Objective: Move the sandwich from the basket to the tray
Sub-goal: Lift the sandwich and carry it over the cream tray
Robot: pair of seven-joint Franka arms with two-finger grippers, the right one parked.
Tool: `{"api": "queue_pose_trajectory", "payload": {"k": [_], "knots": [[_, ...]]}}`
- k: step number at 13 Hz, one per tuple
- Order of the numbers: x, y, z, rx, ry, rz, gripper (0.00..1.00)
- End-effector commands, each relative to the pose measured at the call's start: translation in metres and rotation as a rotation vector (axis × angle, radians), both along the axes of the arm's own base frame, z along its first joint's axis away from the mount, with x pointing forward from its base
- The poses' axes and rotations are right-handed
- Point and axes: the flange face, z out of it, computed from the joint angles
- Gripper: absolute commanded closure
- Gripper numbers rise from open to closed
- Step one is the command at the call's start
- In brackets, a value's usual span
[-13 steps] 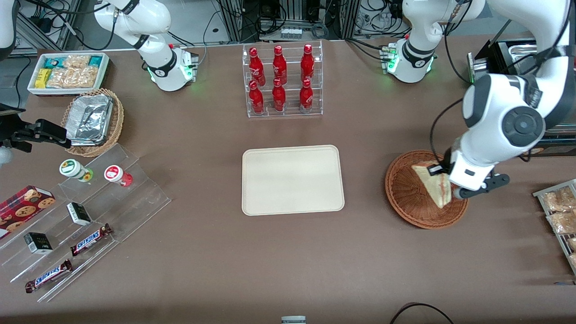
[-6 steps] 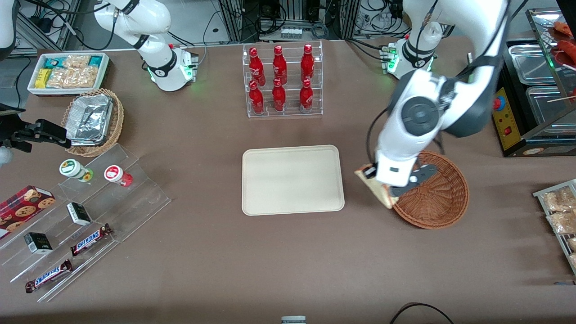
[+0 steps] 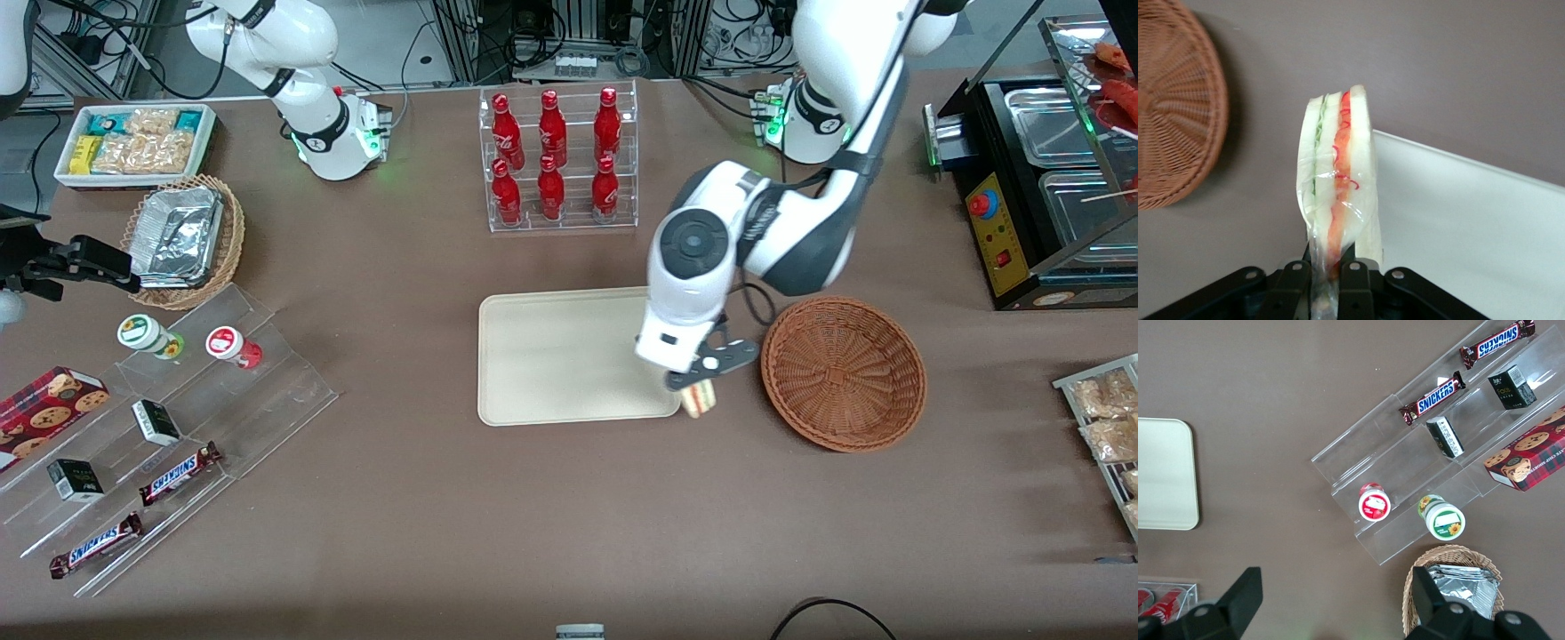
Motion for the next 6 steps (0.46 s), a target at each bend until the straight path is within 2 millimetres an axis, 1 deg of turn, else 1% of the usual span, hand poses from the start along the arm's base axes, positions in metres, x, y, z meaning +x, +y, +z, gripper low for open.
{"api": "queue_pose_trajectory", "payload": {"k": [1,3,4,5,6], "knots": [[-0.011,-0.038,-0.02,-0.002,-0.024,-0.14,1.0],[-0.027,-0.062,-0.043,0.009,-0.005,-0.211,1.0],[-0.029,-0.071,-0.046,-0.012,-0.026,-0.223,1.0],[-0.032,-0.08,-0.057,-0.024,-0.038,-0.243,1.0],[-0.043,-0.094,-0.064,-0.025,-0.039,-0.269,1.0]]}}
